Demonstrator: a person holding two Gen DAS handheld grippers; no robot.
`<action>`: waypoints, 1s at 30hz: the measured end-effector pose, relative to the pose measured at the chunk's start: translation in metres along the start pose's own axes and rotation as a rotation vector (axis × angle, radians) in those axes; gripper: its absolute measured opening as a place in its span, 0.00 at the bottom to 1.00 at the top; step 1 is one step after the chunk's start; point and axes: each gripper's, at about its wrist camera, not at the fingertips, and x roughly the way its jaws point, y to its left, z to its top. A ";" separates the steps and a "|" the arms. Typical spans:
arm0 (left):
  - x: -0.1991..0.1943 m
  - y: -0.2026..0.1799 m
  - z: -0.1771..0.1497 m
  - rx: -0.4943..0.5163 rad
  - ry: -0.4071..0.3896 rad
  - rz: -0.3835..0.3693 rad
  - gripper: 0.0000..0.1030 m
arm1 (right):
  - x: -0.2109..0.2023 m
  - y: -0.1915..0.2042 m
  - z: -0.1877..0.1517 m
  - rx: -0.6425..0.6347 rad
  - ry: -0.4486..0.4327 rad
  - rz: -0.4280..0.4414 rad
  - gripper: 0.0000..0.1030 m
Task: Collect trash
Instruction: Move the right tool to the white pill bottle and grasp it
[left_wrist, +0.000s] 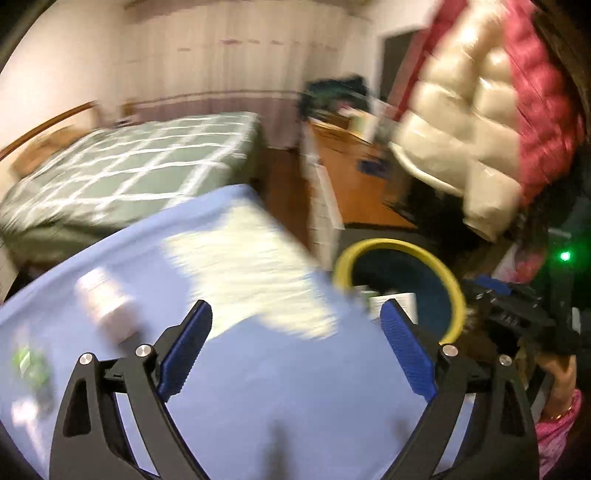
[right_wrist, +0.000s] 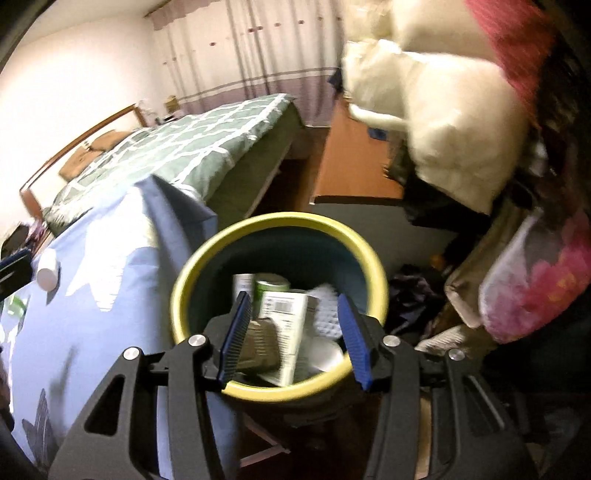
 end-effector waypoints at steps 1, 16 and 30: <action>-0.014 0.019 -0.012 -0.026 -0.016 0.045 0.89 | 0.000 0.011 0.002 -0.020 -0.001 0.017 0.46; -0.140 0.224 -0.144 -0.344 -0.100 0.480 0.91 | 0.001 0.193 0.021 -0.316 0.034 0.288 0.46; -0.138 0.219 -0.147 -0.351 -0.092 0.469 0.92 | 0.052 0.358 0.025 -0.521 0.151 0.438 0.46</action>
